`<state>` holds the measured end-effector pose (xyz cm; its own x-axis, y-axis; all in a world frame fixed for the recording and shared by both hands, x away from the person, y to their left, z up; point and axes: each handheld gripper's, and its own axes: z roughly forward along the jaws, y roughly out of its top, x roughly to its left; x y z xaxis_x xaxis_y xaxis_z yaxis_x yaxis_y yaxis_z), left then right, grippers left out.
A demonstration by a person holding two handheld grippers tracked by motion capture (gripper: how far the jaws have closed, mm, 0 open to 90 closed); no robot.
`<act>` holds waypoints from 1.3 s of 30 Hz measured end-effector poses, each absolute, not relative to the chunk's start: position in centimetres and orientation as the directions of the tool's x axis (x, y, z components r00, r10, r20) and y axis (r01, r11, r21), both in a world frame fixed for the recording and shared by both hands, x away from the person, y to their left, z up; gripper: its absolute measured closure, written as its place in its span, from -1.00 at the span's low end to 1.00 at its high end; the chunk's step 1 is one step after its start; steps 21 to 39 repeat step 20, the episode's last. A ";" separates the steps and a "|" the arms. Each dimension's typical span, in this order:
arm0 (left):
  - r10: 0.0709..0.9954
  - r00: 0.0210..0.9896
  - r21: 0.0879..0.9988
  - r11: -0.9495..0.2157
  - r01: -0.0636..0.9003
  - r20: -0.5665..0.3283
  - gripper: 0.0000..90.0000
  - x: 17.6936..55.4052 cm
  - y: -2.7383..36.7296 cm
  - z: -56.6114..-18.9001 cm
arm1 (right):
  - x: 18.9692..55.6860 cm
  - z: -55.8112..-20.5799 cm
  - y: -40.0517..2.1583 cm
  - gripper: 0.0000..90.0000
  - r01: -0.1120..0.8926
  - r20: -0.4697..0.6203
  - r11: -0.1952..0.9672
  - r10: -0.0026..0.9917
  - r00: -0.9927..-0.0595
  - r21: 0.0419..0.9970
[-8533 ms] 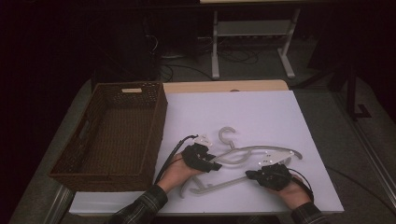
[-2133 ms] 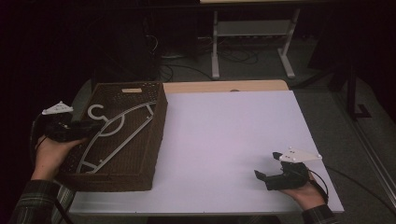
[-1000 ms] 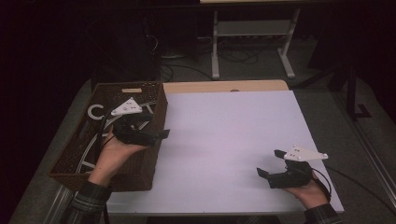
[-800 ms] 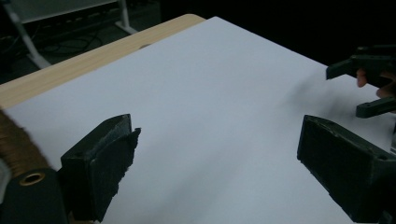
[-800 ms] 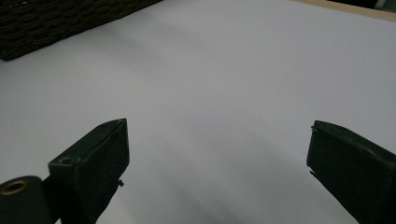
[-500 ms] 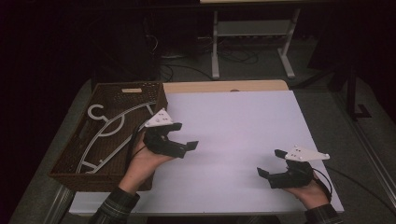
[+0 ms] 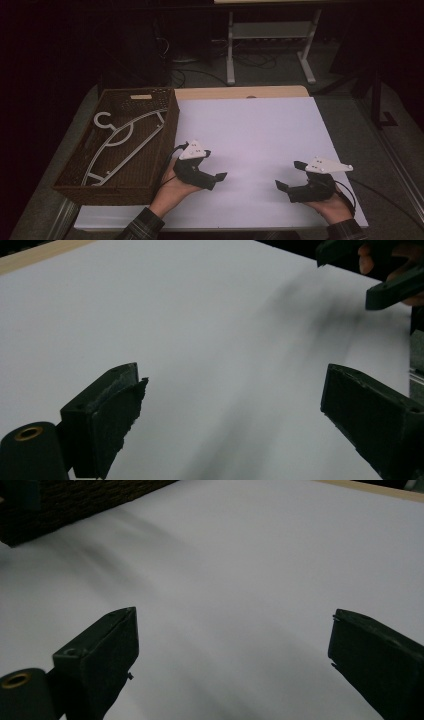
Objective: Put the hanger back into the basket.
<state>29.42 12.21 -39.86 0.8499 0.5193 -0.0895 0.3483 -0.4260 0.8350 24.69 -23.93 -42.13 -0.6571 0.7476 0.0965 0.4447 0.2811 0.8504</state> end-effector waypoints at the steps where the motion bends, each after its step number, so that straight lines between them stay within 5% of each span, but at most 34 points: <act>1: 0.519 0.850 0.835 -0.426 0.348 -0.090 -0.84 29.4 12.2 -39.9 | 24.7 -42.1 -23.9 -0.88 0.445 0.096 0.281 0.748 -0.657 0.850; 39: 0.520 0.852 0.816 -0.465 0.343 -0.061 -0.94 28.5 13.4 -42.8 | 24.8 -42.6 -24.1 -0.89 0.451 0.092 0.296 0.745 -0.661 0.842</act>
